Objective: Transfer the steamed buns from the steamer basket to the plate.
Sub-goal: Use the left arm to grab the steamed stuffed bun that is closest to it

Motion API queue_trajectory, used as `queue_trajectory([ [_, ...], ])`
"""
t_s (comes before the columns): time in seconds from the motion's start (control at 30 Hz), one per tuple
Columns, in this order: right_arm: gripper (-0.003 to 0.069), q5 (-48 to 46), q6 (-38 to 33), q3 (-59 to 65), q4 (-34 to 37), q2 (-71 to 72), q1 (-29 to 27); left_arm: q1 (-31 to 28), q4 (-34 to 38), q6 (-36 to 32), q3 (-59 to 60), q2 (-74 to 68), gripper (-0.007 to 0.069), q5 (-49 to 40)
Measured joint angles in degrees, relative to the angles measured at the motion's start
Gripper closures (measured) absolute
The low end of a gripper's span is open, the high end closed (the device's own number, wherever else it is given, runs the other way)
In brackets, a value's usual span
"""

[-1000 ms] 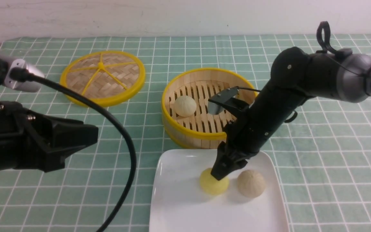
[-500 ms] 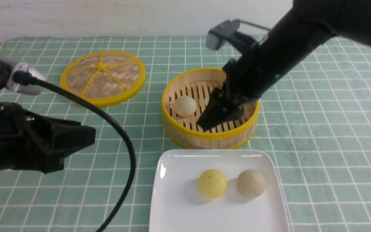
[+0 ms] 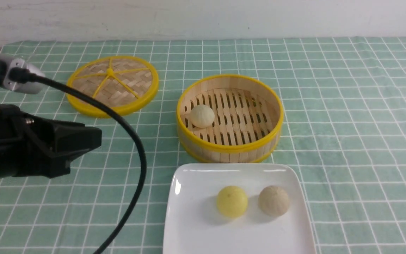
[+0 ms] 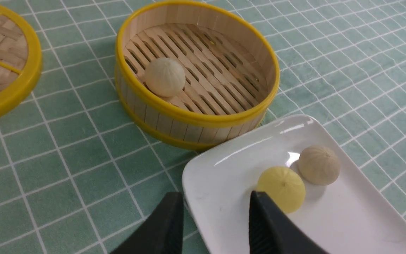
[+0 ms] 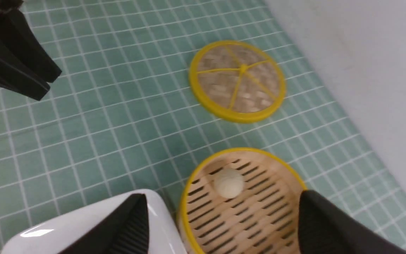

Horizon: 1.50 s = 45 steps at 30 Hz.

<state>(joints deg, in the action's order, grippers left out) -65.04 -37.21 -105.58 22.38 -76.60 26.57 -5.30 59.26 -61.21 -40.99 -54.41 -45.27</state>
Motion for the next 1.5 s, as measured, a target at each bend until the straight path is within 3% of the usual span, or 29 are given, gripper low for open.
queue_trajectory([
  [0.13,0.0108,-2.91,5.03,-0.06,-4.82,4.25,0.00,0.00,4.71,-2.82,-0.53,-2.76,0.0333,1.64],
  [0.3,0.0108,-7.33,7.12,-0.06,-5.26,5.78,0.00,0.00,7.81,-6.19,-5.07,-11.27,0.0329,-2.49],
  [0.57,0.0111,-6.43,3.65,-0.06,-3.53,6.72,0.00,2.88,4.36,-7.27,-18.73,-24.30,0.0329,-9.63],
  [0.67,0.0134,0.34,-0.29,-0.06,-3.63,7.08,0.00,6.46,0.94,-6.88,-24.22,-28.12,0.0329,-10.69],
  [0.87,0.0191,8.89,-0.56,-0.06,-4.46,4.85,0.00,11.25,0.19,-6.60,-27.61,-29.93,0.0329,-6.97],
  [1.23,0.0357,29.76,-0.83,-0.06,-4.80,2.11,0.00,11.85,0.05,-6.64,-27.68,-30.25,0.0329,-3.17],
  [1.5,0.0363,30.31,6.11,-0.06,-10.97,6.40,0.00,11.87,0.05,-6.64,-27.73,-30.25,0.0329,-2.49],
])
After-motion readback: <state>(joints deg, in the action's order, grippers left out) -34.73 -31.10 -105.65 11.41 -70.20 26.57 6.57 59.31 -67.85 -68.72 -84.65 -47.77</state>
